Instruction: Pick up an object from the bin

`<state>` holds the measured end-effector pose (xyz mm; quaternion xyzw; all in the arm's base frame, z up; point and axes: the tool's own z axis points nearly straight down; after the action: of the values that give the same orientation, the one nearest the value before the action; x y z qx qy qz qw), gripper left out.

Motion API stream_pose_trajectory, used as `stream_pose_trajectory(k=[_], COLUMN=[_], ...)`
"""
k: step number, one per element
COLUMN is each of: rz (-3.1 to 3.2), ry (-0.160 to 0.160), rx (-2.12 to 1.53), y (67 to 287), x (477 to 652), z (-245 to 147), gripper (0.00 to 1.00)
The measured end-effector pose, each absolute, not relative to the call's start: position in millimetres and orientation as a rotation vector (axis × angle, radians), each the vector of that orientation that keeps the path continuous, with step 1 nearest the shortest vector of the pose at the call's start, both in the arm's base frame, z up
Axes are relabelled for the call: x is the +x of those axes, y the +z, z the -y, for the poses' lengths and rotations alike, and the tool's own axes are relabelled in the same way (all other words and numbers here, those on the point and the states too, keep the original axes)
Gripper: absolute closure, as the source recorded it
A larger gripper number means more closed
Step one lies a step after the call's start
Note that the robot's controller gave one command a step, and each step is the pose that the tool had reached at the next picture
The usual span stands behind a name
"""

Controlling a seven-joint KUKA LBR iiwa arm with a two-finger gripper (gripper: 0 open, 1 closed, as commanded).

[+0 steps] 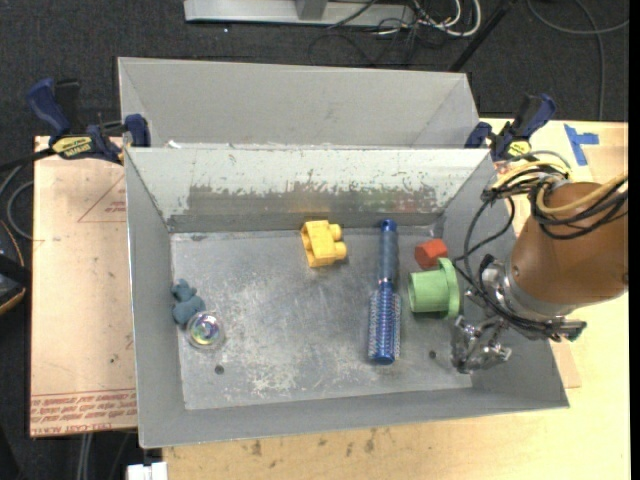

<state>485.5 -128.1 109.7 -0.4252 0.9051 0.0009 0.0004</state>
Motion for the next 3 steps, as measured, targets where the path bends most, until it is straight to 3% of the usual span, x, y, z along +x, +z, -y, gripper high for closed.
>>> stream_pose_trajectory(k=[1,2,3], rz=[-2.843,-2.825,-2.764], ry=[0.003,0.000,0.000], rx=[-1.334,-1.346,-1.483], y=[109.7,172.0,75.5], x=[485.5,525.2,525.1], z=[128.4,48.1,28.4], gripper=[0.00,0.00,0.00])
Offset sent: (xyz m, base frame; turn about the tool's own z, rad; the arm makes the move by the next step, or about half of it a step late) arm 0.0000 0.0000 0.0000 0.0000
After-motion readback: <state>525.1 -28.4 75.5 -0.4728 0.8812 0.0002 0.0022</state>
